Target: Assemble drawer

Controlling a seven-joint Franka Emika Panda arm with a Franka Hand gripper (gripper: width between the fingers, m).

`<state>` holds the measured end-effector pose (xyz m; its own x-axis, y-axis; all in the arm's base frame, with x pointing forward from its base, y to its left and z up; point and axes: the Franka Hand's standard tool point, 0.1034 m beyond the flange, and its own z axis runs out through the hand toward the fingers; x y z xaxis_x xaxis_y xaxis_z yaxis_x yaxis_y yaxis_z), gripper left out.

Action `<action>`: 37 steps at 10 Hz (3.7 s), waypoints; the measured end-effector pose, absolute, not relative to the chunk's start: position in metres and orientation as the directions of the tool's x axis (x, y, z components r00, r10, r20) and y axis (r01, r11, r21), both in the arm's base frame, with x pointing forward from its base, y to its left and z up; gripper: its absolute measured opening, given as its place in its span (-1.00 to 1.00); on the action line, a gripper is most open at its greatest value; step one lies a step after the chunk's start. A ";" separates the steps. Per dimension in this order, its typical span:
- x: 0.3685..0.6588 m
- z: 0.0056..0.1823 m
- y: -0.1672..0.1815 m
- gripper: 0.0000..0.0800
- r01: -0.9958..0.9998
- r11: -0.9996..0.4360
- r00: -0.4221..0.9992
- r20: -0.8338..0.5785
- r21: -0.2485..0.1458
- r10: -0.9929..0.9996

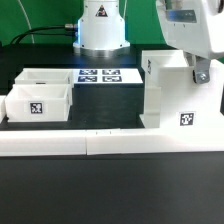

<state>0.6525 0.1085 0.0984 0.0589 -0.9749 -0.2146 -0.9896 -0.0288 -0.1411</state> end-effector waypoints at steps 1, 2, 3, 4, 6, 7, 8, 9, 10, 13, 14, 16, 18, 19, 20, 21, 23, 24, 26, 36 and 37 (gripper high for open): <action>0.654 0.098 0.110 -0.89 -0.992 -0.025 0.052 -0.221 -0.125 -0.974; 0.654 0.098 0.110 -0.89 -0.993 -0.026 0.052 -0.223 -0.118 -0.973; 0.654 0.098 0.110 -0.89 -0.992 -0.031 0.057 -0.222 -0.119 -0.973; 0.654 0.099 0.110 -0.67 -0.992 -0.036 0.063 -0.221 -0.124 -0.973; 0.655 0.100 0.111 0.02 -0.991 -0.039 0.067 -0.221 -0.128 -0.973; 0.655 0.101 0.111 0.02 -0.991 -0.042 0.070 -0.220 -0.129 -0.973; 0.655 0.101 0.112 0.44 -0.990 -0.044 0.072 -0.220 -0.130 -0.973; 0.655 0.101 0.112 0.57 -0.990 -0.047 0.075 -0.220 -0.131 -0.973; 0.655 0.102 0.112 0.57 -0.990 -0.051 0.079 -0.219 -0.132 -0.972; 0.649 0.103 0.119 0.62 -0.982 -0.125 0.154 -0.210 -0.141 -0.966; 0.643 0.109 0.118 0.62 -0.974 -0.169 0.198 -0.206 -0.152 -0.958; 0.628 0.130 0.110 0.62 -0.943 -0.275 0.310 -0.199 -0.188 -0.930; 0.623 0.132 0.109 0.62 -0.938 -0.287 0.324 -0.197 -0.194 -0.925; 0.623 0.132 0.109 0.62 -0.930 -0.309 0.346 -0.193 -0.198 -0.918; 0.623 0.132 0.108 0.62 -0.929 -0.313 0.350 -0.192 -0.198 -0.917; 0.615 0.131 0.100 0.62 -0.837 -0.514 0.543 -0.170 -0.186 -0.822; 0.606 0.141 0.091 0.62 -0.693 -0.703 0.721 -0.169 -0.162 -0.672; 0.605 0.146 0.090 0.62 -0.620 -0.767 0.784 -0.154 -0.164 -0.601; 0.606 0.145 0.090 0.62 -0.520 -0.834 0.854 -0.126 -0.184 -0.504; 0.548 0.140 -0.006 0.62 -0.104 -0.985 0.993 -0.076 -0.141 -0.094; 0.548 0.139 -0.004 0.62 -0.099 -0.985 0.993 -0.076 -0.141 -0.089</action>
Offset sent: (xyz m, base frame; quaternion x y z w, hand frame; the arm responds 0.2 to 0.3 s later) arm 0.0000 0.0000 0.0000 0.0000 0.0000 0.0000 1.0000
